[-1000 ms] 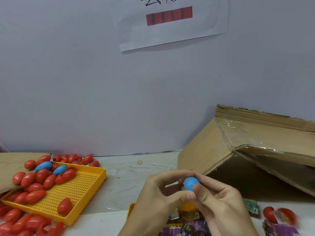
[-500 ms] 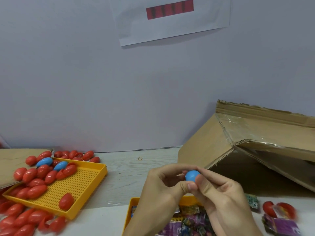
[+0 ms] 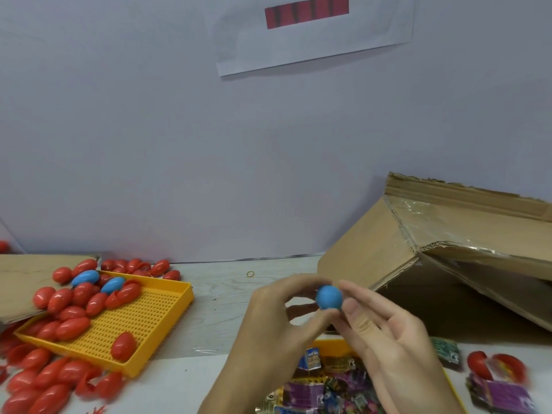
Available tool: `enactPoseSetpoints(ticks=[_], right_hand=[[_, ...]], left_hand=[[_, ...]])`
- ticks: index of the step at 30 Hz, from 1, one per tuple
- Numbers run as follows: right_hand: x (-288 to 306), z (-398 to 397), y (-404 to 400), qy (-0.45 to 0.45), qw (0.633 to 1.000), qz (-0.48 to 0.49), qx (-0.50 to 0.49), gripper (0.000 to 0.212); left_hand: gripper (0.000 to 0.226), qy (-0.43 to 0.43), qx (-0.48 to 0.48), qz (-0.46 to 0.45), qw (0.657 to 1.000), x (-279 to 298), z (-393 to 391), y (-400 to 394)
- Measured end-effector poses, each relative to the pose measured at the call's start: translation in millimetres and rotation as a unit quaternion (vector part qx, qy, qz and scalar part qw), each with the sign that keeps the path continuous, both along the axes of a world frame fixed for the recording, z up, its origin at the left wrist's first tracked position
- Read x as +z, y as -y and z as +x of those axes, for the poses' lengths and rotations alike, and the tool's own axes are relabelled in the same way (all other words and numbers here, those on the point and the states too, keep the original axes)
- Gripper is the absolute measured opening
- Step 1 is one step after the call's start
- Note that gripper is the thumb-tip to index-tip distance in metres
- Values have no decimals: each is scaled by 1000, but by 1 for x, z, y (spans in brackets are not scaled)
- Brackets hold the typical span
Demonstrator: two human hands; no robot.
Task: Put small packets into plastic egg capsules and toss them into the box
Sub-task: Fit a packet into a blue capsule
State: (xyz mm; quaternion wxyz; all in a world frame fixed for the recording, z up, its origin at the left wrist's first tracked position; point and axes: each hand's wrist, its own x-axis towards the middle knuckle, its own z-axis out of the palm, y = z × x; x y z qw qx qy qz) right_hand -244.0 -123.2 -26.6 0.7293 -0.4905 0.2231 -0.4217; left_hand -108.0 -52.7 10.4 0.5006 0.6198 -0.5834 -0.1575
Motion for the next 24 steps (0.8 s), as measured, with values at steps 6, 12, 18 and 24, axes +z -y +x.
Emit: enactPoseSetpoints(ticks=[6, 12, 18, 24], right_hand=[[10, -9, -7, -298, 884, -319, -165, 22], [18, -8, -4, -498, 716, -490, 23, 26], [10, -7, 1, -536, 682, -495, 49, 27], [11, -5, 4, -545, 670, -499, 71, 29]], left_hand=[[24, -352, 70, -36, 933, -3, 16, -2], [25, -518, 41, -43, 853, -2, 18, -1], [29, -530, 7, -40, 847, -3, 22, -3], [38, -531, -32, -32, 846, -5, 23, -4]])
